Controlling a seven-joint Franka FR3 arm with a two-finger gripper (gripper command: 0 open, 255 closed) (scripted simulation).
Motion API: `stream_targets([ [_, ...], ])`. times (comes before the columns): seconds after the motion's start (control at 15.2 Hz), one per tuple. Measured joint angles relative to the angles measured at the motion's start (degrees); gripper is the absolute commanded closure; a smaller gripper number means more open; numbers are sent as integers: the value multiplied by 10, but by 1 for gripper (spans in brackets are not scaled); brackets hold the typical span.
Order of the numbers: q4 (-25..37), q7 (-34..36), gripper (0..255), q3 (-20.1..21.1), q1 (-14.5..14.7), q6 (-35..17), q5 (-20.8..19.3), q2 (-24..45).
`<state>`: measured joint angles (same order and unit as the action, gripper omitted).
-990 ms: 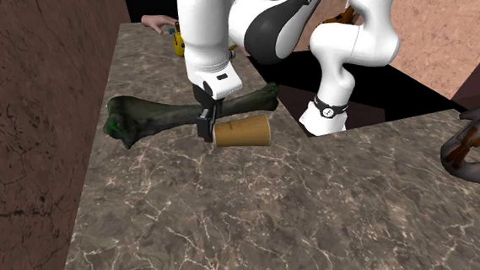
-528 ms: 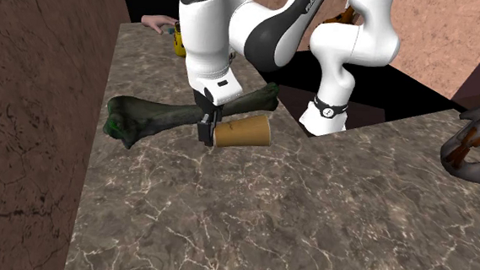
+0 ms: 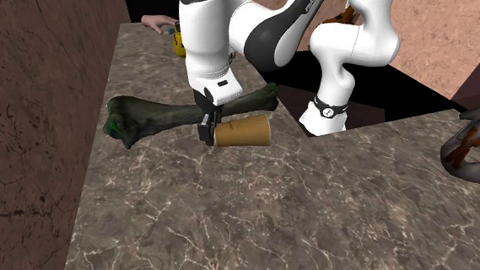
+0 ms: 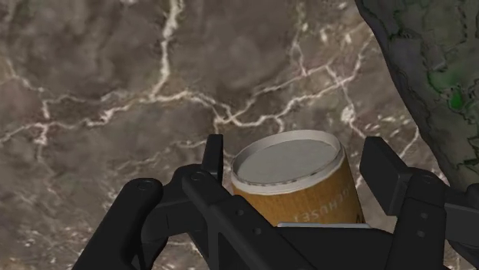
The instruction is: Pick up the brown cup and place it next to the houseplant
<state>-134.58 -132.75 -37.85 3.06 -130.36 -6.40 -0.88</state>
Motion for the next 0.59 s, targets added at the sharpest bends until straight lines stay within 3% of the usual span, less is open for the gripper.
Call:
stream_targets([
  [0.59, 12, 11, 255, 3, 1, 33, -16, -25],
])
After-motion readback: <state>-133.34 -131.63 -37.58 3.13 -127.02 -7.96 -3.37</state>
